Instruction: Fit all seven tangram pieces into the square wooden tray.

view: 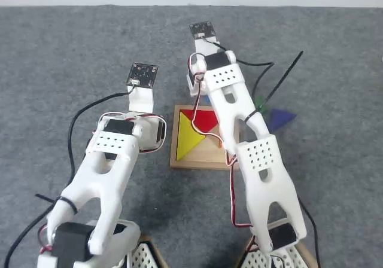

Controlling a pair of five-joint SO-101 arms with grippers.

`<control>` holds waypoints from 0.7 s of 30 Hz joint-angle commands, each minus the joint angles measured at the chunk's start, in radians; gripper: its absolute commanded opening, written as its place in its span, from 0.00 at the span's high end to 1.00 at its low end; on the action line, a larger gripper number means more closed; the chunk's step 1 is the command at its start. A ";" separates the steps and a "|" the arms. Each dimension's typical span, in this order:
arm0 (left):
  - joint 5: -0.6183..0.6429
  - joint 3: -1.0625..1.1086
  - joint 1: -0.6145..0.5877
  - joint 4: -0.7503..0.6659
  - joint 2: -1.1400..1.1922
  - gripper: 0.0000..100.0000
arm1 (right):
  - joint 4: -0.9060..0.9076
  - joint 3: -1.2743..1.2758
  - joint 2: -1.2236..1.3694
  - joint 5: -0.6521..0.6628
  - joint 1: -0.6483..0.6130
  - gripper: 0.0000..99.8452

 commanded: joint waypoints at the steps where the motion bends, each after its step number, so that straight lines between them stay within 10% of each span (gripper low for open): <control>1: 0.000 -0.007 0.008 -0.017 -0.006 0.89 | -0.061 -0.023 -0.001 0.017 -0.004 0.70; 21: 0.000 -0.005 0.008 -0.017 -0.006 0.89 | -0.004 -0.025 0.022 0.012 -0.001 0.84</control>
